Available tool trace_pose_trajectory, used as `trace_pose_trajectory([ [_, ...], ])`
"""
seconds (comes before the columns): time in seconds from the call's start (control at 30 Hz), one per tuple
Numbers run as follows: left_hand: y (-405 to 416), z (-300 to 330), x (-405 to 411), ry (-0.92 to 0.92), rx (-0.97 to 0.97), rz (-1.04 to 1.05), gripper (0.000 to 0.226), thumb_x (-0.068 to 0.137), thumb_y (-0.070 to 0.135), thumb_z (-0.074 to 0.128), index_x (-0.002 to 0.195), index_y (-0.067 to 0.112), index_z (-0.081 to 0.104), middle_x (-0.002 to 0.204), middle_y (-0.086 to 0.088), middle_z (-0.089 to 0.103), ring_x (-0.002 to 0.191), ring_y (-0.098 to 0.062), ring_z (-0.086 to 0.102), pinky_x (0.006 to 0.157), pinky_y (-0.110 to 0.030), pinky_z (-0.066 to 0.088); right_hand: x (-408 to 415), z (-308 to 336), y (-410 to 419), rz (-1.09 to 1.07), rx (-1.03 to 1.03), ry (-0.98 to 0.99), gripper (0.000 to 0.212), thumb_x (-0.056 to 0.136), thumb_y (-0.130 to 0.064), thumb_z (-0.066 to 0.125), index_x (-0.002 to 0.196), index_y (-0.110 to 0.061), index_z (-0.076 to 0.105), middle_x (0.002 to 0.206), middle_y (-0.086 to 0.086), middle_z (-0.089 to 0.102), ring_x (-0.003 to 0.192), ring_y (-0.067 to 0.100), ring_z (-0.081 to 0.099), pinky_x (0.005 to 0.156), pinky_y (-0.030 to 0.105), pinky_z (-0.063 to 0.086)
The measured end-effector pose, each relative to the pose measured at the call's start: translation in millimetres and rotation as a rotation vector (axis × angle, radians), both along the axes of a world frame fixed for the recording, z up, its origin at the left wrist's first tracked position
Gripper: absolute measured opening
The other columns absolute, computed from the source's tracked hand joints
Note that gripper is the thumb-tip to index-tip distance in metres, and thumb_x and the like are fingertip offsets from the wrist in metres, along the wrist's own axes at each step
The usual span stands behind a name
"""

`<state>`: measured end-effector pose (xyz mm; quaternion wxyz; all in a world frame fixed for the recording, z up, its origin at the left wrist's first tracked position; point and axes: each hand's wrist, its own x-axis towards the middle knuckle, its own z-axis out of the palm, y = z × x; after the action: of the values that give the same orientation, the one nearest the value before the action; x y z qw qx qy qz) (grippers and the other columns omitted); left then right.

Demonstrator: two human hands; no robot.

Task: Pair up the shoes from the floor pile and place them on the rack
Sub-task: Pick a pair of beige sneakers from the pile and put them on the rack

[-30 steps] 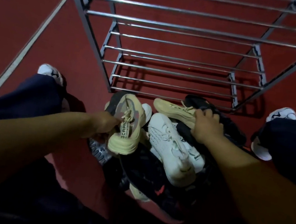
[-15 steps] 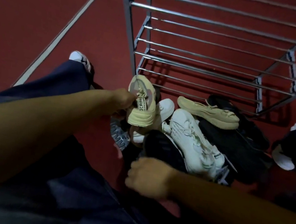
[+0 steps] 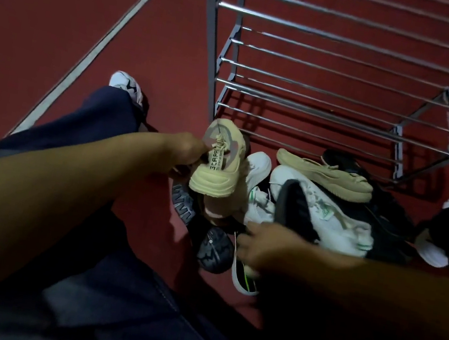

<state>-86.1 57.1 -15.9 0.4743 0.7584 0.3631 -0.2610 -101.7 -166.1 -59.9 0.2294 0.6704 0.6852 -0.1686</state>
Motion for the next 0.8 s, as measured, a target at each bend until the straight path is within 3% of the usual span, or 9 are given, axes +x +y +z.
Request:
trace_pose_trajectory([
  [0.03, 3, 1, 0, -0.007, -0.002, 0.015, 0.034, 0.100, 0.024, 0.046, 0.070, 0.011, 0.054, 0.065, -0.007, 0.049, 0.057, -0.022, 0.046, 0.062, -0.030, 0.043, 16, 19, -9, -0.051, 0.079, 0.002, 0.037, 0.086, -0.032, 0.065, 0.119, -0.016, 0.060, 0.118, 0.008, 0.059, 0.104, 0.033, 0.057, 0.066, 0.034, 0.047],
  [0.1, 7, 0, 0, -0.031, -0.020, 0.051, 0.034, 0.099, 0.025, 0.046, 0.069, 0.011, 0.054, 0.065, -0.008, 0.048, 0.057, -0.022, 0.045, 0.061, -0.030, 0.043, 50, 58, -29, -0.245, 0.056, -0.013, 0.044, 0.089, -0.037, 0.061, 0.128, -0.020, 0.050, 0.124, 0.005, 0.054, 0.108, 0.029, 0.055, 0.079, 0.037, 0.051],
  [0.2, 8, 0, -1, -0.036, -0.047, 0.068, 0.036, 0.099, 0.024, 0.044, 0.068, 0.010, 0.055, 0.068, -0.010, 0.049, 0.057, -0.023, 0.047, 0.060, -0.031, 0.045, 96, 93, -47, -0.664, 0.153, -0.034, 0.054, 0.083, -0.060, 0.059, 0.121, -0.022, 0.051, 0.118, 0.003, 0.060, 0.106, 0.026, 0.060, 0.083, 0.035, 0.049],
  [0.3, 2, 3, -6, 0.008, -0.072, -0.020, 0.035, 0.101, 0.022, 0.044, 0.072, 0.007, 0.057, 0.069, -0.011, 0.054, 0.058, -0.023, 0.049, 0.057, -0.030, 0.046, 116, 80, -61, -1.004, 0.242, -0.015, 0.057, 0.082, -0.065, 0.057, 0.113, -0.018, 0.055, 0.110, 0.007, 0.067, 0.097, 0.029, 0.062, 0.072, 0.034, 0.046],
  [0.43, -8, -2, -16, 0.046, -0.098, -0.162, 0.029, 0.101, 0.024, 0.048, 0.083, 0.004, 0.059, 0.076, -0.010, 0.061, 0.061, -0.022, 0.056, 0.054, -0.029, 0.046, 119, 59, -70, -1.272, 0.249, 0.113, 0.070, 0.083, -0.069, 0.051, 0.137, -0.026, 0.042, 0.131, 0.009, 0.060, 0.113, 0.032, 0.059, 0.079, 0.034, 0.046],
  [0.53, -12, -12, -23, 0.072, -0.096, -0.329, 0.024, 0.098, 0.030, 0.055, 0.100, 0.007, 0.063, 0.093, -0.012, 0.070, 0.077, -0.024, 0.064, 0.071, -0.038, 0.057, 113, 56, -68, -1.290, 0.206, 0.136, 0.062, 0.085, -0.073, 0.041, 0.135, -0.035, 0.045, 0.136, 0.006, 0.058, 0.118, 0.031, 0.056, 0.083, 0.034, 0.045],
  [0.63, -9, -28, -22, 0.108, -0.082, -0.367, 0.050, 0.093, 0.031, 0.061, 0.135, 0.006, 0.050, 0.117, -0.022, 0.068, 0.100, -0.036, 0.068, 0.092, -0.053, 0.054, 122, 72, -70, -1.338, 0.263, 0.019, 0.065, 0.082, -0.078, 0.030, 0.124, -0.035, 0.055, 0.133, 0.007, 0.059, 0.115, 0.032, 0.057, 0.092, 0.040, 0.048],
  [0.73, -13, -13, -22, 0.079, 0.003, -0.369, 0.023, 0.099, 0.022, 0.051, 0.112, 0.006, 0.061, 0.102, -0.014, 0.069, 0.079, -0.023, 0.066, 0.073, -0.035, 0.059, 145, 102, -80, -1.519, 0.372, -0.089, 0.085, 0.075, -0.082, 0.018, 0.132, -0.028, 0.052, 0.139, 0.013, 0.052, 0.118, 0.038, 0.054, 0.095, 0.044, 0.048],
  [0.8, -15, -8, -20, 0.095, 0.054, -0.275, 0.019, 0.100, 0.021, 0.047, 0.086, 0.015, 0.057, 0.080, -0.002, 0.062, 0.064, -0.013, 0.058, 0.053, -0.022, 0.050, 147, 113, -87, -1.708, 0.465, 0.027, 0.089, 0.074, -0.080, 0.022, 0.131, -0.019, 0.053, 0.132, 0.020, 0.056, 0.100, 0.037, 0.060, 0.078, 0.035, 0.050],
])
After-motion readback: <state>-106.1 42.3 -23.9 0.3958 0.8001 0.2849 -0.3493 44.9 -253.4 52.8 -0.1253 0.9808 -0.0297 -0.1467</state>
